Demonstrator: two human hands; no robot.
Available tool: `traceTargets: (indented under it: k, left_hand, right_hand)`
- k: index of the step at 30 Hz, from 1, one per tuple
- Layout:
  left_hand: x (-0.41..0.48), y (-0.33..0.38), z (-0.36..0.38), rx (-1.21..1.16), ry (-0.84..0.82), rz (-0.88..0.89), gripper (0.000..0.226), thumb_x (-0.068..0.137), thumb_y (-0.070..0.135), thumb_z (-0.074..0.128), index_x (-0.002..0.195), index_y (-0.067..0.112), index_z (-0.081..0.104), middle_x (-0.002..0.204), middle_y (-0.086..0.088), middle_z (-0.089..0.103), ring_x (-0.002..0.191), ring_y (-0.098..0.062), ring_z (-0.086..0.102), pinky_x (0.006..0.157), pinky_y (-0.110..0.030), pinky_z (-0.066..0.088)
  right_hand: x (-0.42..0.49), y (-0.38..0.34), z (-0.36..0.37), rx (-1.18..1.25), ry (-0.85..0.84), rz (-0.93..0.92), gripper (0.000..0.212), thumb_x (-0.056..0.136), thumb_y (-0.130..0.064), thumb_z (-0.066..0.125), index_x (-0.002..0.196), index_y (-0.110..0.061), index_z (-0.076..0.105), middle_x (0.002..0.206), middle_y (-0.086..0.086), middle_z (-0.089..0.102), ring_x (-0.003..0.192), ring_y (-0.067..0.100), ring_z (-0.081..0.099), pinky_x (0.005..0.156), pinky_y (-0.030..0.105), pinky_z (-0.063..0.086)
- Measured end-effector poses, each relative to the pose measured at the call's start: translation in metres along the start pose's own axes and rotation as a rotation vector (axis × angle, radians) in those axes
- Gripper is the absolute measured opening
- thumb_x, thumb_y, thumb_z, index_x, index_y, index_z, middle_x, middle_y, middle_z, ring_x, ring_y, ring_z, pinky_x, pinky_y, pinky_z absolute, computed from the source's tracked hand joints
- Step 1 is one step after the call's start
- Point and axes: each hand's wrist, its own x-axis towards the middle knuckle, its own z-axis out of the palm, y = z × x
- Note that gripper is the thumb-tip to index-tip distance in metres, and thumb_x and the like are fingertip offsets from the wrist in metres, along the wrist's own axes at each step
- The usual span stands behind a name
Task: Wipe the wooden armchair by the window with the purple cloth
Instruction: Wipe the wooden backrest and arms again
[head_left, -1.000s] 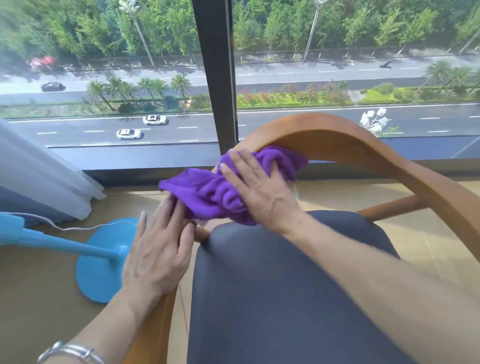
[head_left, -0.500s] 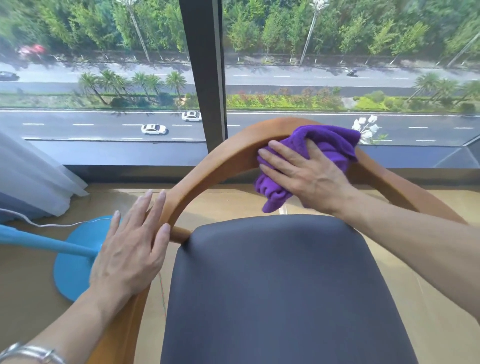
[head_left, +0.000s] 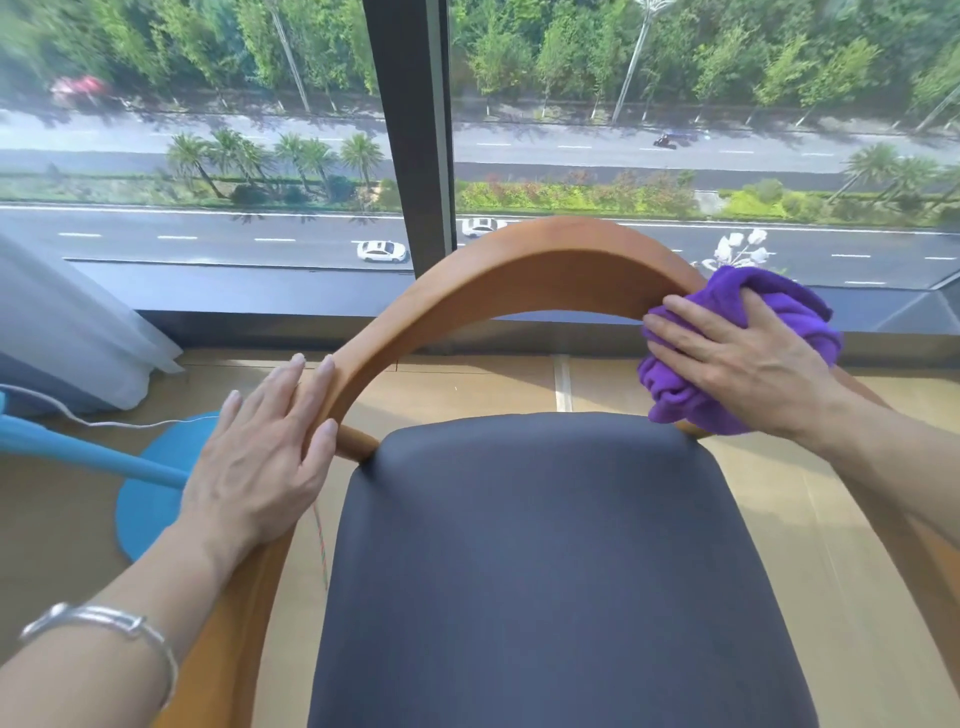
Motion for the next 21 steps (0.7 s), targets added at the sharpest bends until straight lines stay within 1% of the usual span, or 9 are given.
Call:
traceTargets:
  k: [3,7,10,12,13,15,17,19,21]
  left_hand:
    - [-0.001,0.003,-0.002,0.064,-0.001,-0.002,0.069,0.085,0.053,0.010,0.149,0.030,0.010,0.156,-0.005,0.019,0.142,-0.024,0.018,0.112,-0.050,0.015]
    - [-0.002,0.003,-0.006,0.234,0.001,0.056,0.067,0.089,0.051,0.015,0.149,0.021,0.015,0.155,-0.009,0.021,0.142,-0.026,0.020,0.110,-0.053,0.019]
    - [-0.001,0.008,-0.005,0.365,-0.026,0.126,0.066,0.091,0.049,0.018,0.148,0.017,0.020,0.154,-0.013,0.024,0.140,-0.028,0.025,0.108,-0.056,0.024]
    - [-0.002,0.012,-0.007,0.389,-0.042,0.127,0.067,0.091,0.050,0.015,0.149,0.017,0.018,0.155,-0.012,0.021,0.141,-0.028,0.022,0.108,-0.056,0.023]
    - [-0.003,0.015,-0.008,0.383,-0.040,0.117,0.068,0.090,0.050,0.013,0.149,0.016,0.016,0.155,-0.011,0.019,0.142,-0.028,0.020,0.109,-0.056,0.022]
    - [-0.004,0.027,-0.009,0.344,-0.028,0.097,0.069,0.089,0.050,0.009,0.150,0.018,0.012,0.156,-0.011,0.014,0.143,-0.028,0.016,0.109,-0.057,0.019]
    - [0.000,0.050,-0.008,0.283,-0.011,0.091,0.069,0.088,0.051,0.008,0.150,0.020,0.010,0.157,-0.010,0.011,0.143,-0.028,0.015,0.109,-0.057,0.017]
    - [0.006,0.083,-0.008,0.227,0.033,0.136,0.065,0.091,0.049,0.013,0.150,0.021,0.012,0.156,-0.012,0.013,0.142,-0.029,0.017,0.108,-0.056,0.018]
    - [0.016,0.117,-0.010,0.178,0.070,0.193,0.061,0.096,0.047,0.018,0.150,0.024,0.002,0.158,-0.009,0.004,0.144,-0.026,0.008,0.111,-0.053,0.012]
  right_hand:
    - [0.008,-0.002,-0.005,0.017,0.009,0.071,0.052,0.086,-0.005,0.023,0.117,0.002,0.065,0.137,0.022,0.054,0.127,0.042,0.050,0.085,0.061,0.031]
    - [0.020,-0.009,-0.010,0.052,0.034,0.100,0.054,0.086,-0.007,0.021,0.116,0.003,0.065,0.136,0.022,0.055,0.126,0.043,0.051,0.086,0.061,0.034]
    - [-0.004,-0.010,-0.005,0.063,0.009,0.129,0.056,0.084,-0.008,0.022,0.117,0.004,0.065,0.134,0.023,0.056,0.124,0.045,0.052,0.085,0.061,0.031]
    - [-0.030,-0.014,-0.002,0.074,-0.003,0.153,0.056,0.082,-0.009,0.023,0.114,0.005,0.067,0.131,0.024,0.058,0.122,0.046,0.053,0.084,0.062,0.031]
    - [-0.040,-0.016,-0.002,0.078,-0.002,0.159,0.056,0.079,-0.010,0.025,0.114,0.005,0.067,0.130,0.024,0.058,0.121,0.046,0.054,0.083,0.062,0.033]
    - [-0.052,-0.017,-0.004,0.085,-0.012,0.170,0.054,0.072,-0.008,0.035,0.114,0.004,0.067,0.129,0.024,0.059,0.120,0.046,0.055,0.080,0.063,0.035]
    - [-0.053,-0.015,-0.006,0.099,-0.040,0.212,0.053,0.067,-0.004,0.042,0.113,0.003,0.068,0.129,0.023,0.059,0.120,0.045,0.055,0.076,0.061,0.037]
    - [-0.051,-0.012,-0.010,0.111,-0.090,0.282,0.049,0.068,-0.005,0.048,0.113,0.002,0.068,0.129,0.023,0.059,0.120,0.043,0.055,0.072,0.060,0.040]
    - [-0.053,-0.011,-0.015,0.110,-0.155,0.325,0.050,0.064,-0.006,0.061,0.113,0.001,0.068,0.130,0.022,0.059,0.121,0.042,0.054,0.072,0.062,0.042]
